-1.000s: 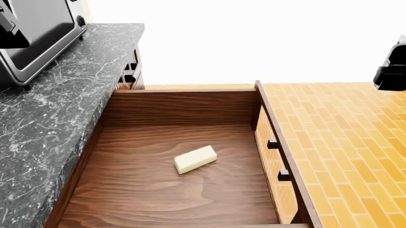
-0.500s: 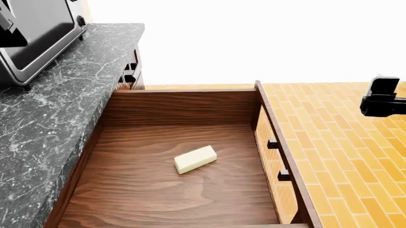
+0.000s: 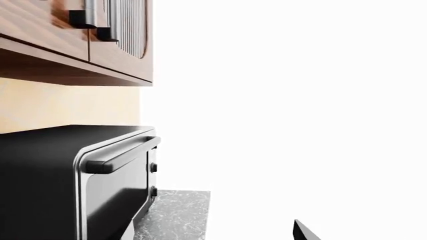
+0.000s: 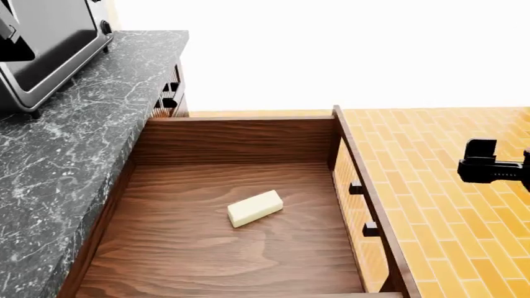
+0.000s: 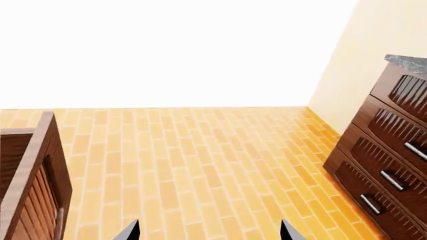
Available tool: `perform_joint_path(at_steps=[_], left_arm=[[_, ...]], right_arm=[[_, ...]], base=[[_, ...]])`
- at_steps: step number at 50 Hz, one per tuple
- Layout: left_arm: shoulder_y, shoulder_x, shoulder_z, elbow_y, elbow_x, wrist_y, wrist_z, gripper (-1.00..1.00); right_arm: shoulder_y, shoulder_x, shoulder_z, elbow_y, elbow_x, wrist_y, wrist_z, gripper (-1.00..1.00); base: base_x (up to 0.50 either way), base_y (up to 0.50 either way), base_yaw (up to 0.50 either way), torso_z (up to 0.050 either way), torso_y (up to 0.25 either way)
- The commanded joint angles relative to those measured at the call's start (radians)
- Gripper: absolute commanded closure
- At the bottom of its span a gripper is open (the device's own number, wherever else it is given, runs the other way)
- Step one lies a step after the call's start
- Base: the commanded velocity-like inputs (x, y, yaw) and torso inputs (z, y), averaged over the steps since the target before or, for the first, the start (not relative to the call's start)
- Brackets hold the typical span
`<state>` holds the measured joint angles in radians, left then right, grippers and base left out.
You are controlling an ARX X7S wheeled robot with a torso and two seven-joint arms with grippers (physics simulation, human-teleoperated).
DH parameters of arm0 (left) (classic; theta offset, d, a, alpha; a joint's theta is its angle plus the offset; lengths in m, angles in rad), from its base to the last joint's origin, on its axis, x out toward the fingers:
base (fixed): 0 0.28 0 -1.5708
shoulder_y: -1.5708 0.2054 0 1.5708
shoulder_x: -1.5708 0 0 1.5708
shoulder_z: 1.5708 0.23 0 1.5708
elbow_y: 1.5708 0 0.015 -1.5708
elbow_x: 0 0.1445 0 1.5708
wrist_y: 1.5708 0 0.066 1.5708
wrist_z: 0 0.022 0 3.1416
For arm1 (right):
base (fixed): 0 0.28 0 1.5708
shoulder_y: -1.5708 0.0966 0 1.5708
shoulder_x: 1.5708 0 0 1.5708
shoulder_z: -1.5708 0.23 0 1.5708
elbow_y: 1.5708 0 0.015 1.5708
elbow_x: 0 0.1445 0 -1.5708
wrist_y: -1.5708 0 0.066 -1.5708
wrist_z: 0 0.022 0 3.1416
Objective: Close the right drawer.
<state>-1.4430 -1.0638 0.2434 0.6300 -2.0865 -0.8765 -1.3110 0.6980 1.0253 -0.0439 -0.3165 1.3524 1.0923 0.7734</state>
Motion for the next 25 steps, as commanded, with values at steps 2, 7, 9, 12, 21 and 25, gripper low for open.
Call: perform_joint_path(at_steps=[2, 7, 9, 12, 21, 25], left_arm=[[0.002, -0.001, 0.004, 0.003, 0.000, 0.004, -0.001, -1.00], [0.000, -0.001, 0.006, 0.002, 0.002, 0.004, 0.001, -1.00], [0.002, -0.002, 0.006, 0.001, 0.004, 0.004, 0.003, -1.00], [-0.002, -0.001, 0.008, 0.000, 0.002, 0.005, 0.002, -1.00], [-0.002, -0.001, 0.010, 0.003, 0.003, 0.008, 0.002, -1.00], [-0.004, -0.002, 0.012, 0.002, 0.003, 0.007, 0.002, -1.00]], right_arm=[[-0.021, -0.015, -0.065, 0.054, -0.060, -0.002, -0.063, -1.00], [-0.038, -0.021, -0.080, 0.075, -0.089, -0.019, -0.082, -1.00], [-0.039, -0.024, -0.088, 0.085, -0.098, -0.020, -0.086, -1.00], [-0.046, -0.028, -0.103, 0.103, -0.114, -0.025, -0.108, -1.00], [-0.067, -0.050, -0.119, 0.174, -0.122, -0.035, -0.135, -1.00], [-0.074, -0.054, -0.141, 0.202, -0.137, -0.036, -0.168, -1.00]], base=[[0.00, 0.00, 0.00, 0.000, 0.000], [0.00, 0.00, 0.00, 0.000, 0.000], [0.00, 0.00, 0.00, 0.000, 0.000], [0.00, 0.00, 0.00, 0.000, 0.000], [0.00, 0.00, 0.00, 0.000, 0.000], [0.00, 0.00, 0.00, 0.000, 0.000]])
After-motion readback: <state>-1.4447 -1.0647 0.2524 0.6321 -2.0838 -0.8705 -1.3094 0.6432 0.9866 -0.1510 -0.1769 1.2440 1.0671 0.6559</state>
